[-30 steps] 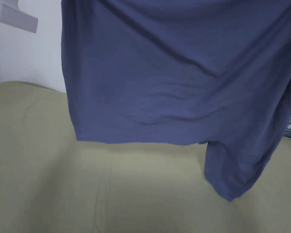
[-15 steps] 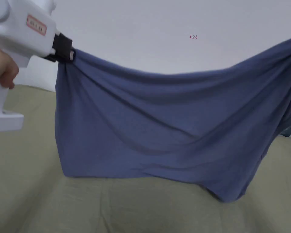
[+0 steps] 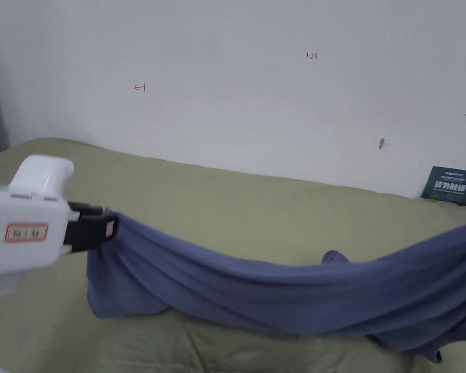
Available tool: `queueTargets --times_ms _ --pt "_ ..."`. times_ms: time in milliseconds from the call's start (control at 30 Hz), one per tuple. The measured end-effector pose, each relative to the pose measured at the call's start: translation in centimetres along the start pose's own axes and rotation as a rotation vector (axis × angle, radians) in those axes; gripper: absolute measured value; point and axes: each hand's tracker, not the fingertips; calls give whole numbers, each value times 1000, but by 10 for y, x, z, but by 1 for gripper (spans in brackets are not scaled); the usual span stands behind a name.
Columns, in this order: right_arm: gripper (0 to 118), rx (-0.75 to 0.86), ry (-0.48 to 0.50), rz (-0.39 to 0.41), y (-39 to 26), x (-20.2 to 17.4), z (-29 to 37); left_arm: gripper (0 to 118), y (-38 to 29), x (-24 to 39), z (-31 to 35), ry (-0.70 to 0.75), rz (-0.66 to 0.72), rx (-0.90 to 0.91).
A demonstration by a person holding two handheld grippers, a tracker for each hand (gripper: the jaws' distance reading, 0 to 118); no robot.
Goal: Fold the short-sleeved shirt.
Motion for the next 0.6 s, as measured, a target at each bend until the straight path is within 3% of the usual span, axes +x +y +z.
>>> queueTargets --times_ms 200,400,600 --pt "0 -149 -24 -36 -69 1 37 7 -70 2 19 -35 124 -62" --pt "0 -269 -15 -102 -125 7 70 7 -135 9 29 -50 138 -236" --pt "0 -389 -50 -112 -166 12 85 7 -179 7 31 -40 127 -316"
